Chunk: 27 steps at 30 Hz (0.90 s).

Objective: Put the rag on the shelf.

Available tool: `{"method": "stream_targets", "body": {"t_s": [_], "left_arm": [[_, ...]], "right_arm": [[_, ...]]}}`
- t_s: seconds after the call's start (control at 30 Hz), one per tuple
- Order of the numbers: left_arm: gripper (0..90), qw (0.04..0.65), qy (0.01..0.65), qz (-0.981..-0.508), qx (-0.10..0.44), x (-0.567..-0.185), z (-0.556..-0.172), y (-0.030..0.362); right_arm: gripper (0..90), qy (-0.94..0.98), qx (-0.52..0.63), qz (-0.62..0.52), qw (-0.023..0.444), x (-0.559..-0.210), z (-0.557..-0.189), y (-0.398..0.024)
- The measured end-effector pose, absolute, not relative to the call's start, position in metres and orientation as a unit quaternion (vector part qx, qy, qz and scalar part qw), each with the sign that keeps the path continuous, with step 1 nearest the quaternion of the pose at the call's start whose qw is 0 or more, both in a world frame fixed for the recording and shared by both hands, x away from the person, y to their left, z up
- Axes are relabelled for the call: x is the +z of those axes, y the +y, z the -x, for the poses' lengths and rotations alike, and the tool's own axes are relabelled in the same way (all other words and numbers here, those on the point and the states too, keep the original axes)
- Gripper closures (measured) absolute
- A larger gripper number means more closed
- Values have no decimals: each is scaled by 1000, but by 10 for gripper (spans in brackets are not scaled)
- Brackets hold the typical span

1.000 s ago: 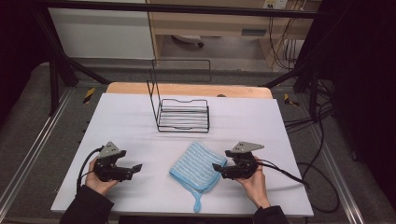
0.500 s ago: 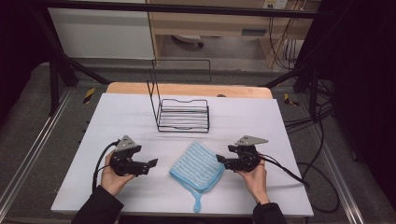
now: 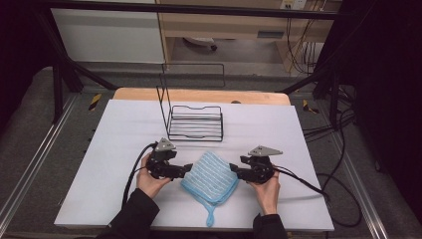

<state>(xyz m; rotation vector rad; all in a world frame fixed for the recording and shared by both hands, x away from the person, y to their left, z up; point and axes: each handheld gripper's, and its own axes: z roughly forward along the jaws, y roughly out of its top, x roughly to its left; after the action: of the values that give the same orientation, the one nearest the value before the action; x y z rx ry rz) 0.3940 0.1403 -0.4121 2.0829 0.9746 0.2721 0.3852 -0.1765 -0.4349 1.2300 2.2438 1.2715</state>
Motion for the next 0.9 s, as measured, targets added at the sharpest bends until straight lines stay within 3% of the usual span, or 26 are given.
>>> {"method": "stream_targets", "body": {"t_s": [0.13, 0.2, 0.23, 0.3, 0.47, 0.67, 0.9], "left_arm": [[292, 392, 389, -827, 104, -420, -384, 136], [388, 393, 396, -824, 102, -425, -379, 137], [388, 395, 399, -821, 98, -428, -376, 138], [482, 391, 403, -823, 87, -435, -373, 137], [611, 406, 413, -814, 53, -449, -367, 137], [680, 422, 427, -799, 33, -455, -365, 140], [778, 428, 436, -791, 32, -455, -357, 143]], "right_arm": [[516, 775, 434, -438, 137, -442, -377, -179], [555, 776, 424, -447, 133, -448, -375, -178], [555, 776, 424, -447, 133, -448, -375, -178], [567, 778, 418, -450, 134, -453, -375, -176], [578, 769, 419, -466, 124, -458, -376, -175], [608, 767, 418, -473, 118, -460, -378, -173], [770, 759, 429, -479, 96, -461, -379, -171]]}}
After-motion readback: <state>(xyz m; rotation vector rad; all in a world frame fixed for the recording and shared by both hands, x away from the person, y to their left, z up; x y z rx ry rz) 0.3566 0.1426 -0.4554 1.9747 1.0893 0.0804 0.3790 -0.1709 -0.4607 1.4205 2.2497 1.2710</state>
